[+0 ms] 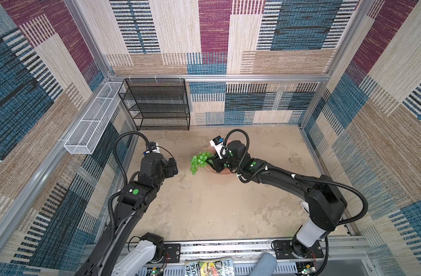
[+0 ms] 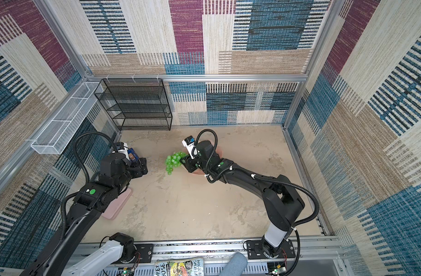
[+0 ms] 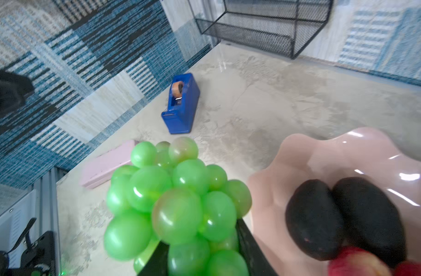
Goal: Place and organize the fake fruits in the fruit bowl
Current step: 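Lift the grape bunch into the bowl and release it with the right gripper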
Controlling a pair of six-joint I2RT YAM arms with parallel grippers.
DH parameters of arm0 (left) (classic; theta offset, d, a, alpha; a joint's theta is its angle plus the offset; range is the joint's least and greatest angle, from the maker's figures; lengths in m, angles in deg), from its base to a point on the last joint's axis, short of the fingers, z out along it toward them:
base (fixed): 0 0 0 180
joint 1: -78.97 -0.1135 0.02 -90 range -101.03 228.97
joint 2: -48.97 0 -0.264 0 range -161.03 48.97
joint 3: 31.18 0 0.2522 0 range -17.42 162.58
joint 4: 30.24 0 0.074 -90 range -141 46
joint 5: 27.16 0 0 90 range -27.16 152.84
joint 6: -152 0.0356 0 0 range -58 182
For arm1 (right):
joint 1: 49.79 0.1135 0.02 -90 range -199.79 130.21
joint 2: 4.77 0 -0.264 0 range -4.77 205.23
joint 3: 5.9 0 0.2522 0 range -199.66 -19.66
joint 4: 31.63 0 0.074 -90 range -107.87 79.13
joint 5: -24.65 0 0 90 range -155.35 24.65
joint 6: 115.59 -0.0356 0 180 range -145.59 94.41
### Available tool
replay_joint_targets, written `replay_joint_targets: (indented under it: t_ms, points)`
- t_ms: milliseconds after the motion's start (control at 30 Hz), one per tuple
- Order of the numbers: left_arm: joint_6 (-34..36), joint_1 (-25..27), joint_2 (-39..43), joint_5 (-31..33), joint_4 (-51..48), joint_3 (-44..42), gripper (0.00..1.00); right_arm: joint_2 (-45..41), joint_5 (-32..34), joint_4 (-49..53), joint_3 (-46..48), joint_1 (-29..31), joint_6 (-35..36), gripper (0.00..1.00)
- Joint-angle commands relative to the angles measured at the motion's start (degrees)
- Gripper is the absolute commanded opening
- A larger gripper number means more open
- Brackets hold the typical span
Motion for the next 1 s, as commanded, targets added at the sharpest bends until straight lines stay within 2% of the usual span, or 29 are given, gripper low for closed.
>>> replay_joint_targets:
  t_ms: [0, 333, 567, 700, 967]
  points:
    - [-0.90, -0.16, 0.27, 1.08, 0.22, -0.25, 0.85, -0.22, -1.42, -0.01, -1.10, -3.04, -0.18, 0.36]
    - [-0.94, -0.58, -0.18, 0.55, 0.69, -0.72, 0.85, 3.10, -7.94, -2.59, 1.66, -10.41, 1.85, 0.37]
    - [-0.14, -0.84, -0.68, 1.70, 4.76, -3.00, 0.85, 5.13, -7.03, -5.07, 6.39, -11.93, 1.41, 0.43]
    - [0.71, -0.84, -1.13, 3.69, 8.83, -5.15, 0.86, 5.33, -4.95, -3.84, 6.64, -13.17, 1.90, 0.58]
    - [0.96, -1.30, -2.44, 5.82, 16.64, -9.01, 0.89, 3.12, -1.70, 1.00, 3.75, -14.55, 4.59, 0.99]
